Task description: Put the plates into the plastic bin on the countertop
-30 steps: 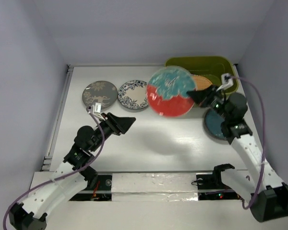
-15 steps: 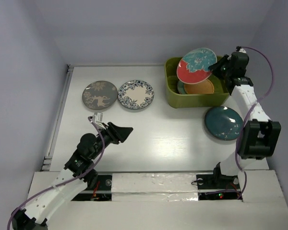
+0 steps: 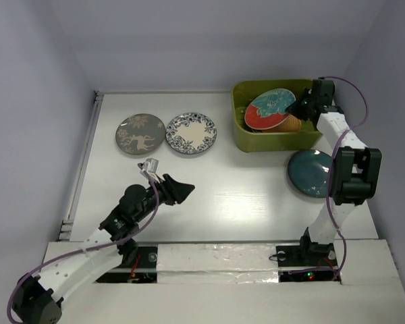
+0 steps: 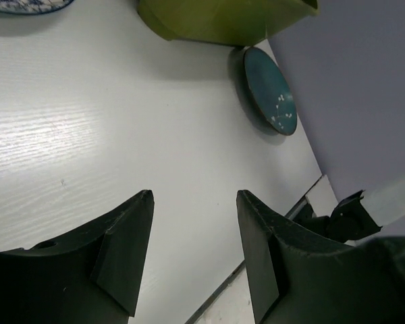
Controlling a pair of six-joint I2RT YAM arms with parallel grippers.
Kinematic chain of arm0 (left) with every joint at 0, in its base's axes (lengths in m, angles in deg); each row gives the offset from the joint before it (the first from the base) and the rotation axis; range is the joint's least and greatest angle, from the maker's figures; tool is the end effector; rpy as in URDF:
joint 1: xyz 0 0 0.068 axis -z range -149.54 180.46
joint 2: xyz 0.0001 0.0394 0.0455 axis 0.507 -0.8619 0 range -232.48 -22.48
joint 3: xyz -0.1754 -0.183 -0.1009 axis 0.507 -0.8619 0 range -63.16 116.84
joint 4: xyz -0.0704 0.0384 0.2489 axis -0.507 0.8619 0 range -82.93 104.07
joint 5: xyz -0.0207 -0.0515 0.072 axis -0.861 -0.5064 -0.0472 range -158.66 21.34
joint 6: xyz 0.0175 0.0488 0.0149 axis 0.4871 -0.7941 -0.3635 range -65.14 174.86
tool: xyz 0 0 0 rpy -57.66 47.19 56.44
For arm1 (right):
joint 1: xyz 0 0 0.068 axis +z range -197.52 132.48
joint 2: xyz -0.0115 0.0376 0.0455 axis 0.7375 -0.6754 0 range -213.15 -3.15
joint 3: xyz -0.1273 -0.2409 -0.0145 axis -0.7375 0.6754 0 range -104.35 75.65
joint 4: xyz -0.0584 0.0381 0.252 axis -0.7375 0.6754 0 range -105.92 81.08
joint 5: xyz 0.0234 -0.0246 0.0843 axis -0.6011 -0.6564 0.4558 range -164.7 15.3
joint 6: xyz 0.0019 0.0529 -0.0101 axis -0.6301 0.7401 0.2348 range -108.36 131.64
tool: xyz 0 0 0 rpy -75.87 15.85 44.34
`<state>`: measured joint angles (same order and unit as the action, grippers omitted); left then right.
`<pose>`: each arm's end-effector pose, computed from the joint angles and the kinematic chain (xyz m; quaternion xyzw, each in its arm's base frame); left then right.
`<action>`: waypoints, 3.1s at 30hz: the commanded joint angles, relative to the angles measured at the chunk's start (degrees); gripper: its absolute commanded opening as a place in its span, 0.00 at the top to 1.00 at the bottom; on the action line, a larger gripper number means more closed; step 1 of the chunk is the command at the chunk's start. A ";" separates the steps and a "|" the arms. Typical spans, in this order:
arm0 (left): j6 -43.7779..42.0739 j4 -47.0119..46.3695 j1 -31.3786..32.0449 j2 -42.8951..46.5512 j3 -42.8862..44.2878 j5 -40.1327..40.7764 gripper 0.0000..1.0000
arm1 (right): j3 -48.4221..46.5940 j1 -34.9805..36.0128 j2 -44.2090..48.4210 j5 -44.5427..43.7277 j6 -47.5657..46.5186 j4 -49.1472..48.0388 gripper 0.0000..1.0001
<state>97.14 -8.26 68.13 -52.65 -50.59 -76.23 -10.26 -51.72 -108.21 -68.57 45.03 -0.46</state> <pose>0.1181 -0.0971 0.2250 0.0167 0.7206 -0.4807 0.4993 0.4289 -0.0277 0.2828 0.2613 0.8450 0.1627 0.4372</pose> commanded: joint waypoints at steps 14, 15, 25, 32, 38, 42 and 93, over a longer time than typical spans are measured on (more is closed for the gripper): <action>-2.20 -10.42 18.83 -22.90 8.60 14.60 0.51 | 3.03 -0.10 3.89 -11.84 -3.24 -3.16 0.34; -2.38 -10.51 18.84 -25.09 10.17 15.21 0.51 | 3.90 -0.10 5.46 -12.54 -3.33 -3.51 0.30; -5.36 -11.91 24.29 -43.90 24.85 16.63 0.52 | 18.38 -0.10 27.78 -9.74 -0.78 -10.80 0.14; -6.25 -12.10 25.35 -58.66 38.38 13.91 0.54 | 35.95 -0.10 52.73 -6.66 3.35 -16.43 0.95; -4.32 -8.06 25.35 -75.71 55.78 11.36 0.58 | 39.24 -0.10 72.34 -2.89 1.77 -8.55 0.92; -0.63 -7.52 25.35 -87.39 68.41 5.49 0.57 | 39.15 -0.10 78.06 2.73 1.50 -5.36 0.82; 17.57 -36.35 12.53 -36.76 12.13 5.49 1.00 | 58.92 -0.10 85.46 18.74 -1.30 -4.03 0.17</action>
<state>112.38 -31.67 83.94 -100.41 -38.46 -67.38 46.68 -51.75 -22.55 -48.60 45.45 -2.07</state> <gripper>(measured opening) 0.062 0.829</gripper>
